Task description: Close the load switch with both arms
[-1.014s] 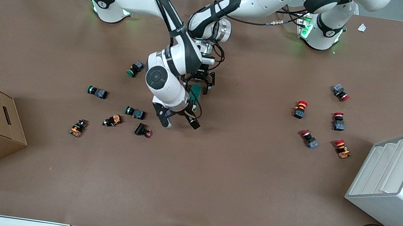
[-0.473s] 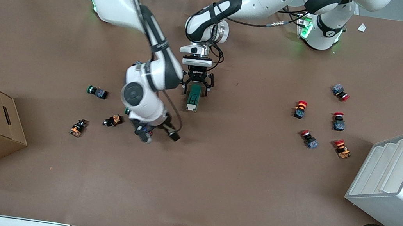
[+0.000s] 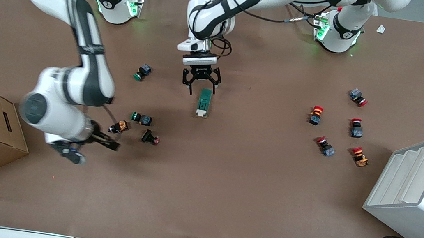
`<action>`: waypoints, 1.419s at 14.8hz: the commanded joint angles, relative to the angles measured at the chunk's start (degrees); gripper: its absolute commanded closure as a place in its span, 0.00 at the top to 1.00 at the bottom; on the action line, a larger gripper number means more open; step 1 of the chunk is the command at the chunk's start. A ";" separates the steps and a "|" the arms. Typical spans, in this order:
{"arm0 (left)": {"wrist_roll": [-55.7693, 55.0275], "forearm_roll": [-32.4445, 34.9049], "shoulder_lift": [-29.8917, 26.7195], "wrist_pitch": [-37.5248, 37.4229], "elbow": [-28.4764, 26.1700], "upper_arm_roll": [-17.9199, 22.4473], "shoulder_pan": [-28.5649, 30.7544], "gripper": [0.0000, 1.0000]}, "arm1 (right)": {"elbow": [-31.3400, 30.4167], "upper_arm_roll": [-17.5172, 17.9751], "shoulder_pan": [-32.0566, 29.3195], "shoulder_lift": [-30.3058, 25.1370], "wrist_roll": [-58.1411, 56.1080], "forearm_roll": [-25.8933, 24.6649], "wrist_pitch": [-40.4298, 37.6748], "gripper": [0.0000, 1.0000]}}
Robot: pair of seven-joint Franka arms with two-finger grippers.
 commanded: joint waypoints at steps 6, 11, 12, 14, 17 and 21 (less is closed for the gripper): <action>34.70 -31.94 -17.81 -1.40 5.70 0.03 16.42 1.00 | 12.71 -16.93 0.87 -5.80 -26.75 -4.44 -23.06 1.00; 53.09 -43.91 -22.13 -7.72 12.11 -0.05 28.56 1.00 | 22.21 -19.49 -1.24 -5.88 -26.93 -4.09 -34.40 1.00; 56.07 -45.15 -22.83 -9.57 12.47 -0.23 30.75 1.00 | 22.75 -19.32 -1.42 -5.80 -26.23 -4.09 -34.51 1.00; 63.36 -48.92 -25.63 -10.73 12.48 -0.14 34.45 1.00 | 22.67 -19.23 -0.72 -5.53 -24.30 -4.00 -34.69 1.00; 77.06 -52.87 -29.85 -13.80 12.30 2.13 39.56 1.00 | 22.75 -19.05 0.33 -5.71 -23.59 -3.73 -35.04 1.00; 96.67 -69.04 -37.15 -15.55 9.85 15.91 39.39 1.00 | 21.53 -18.35 -0.09 -7.98 -23.68 -2.15 -34.78 1.00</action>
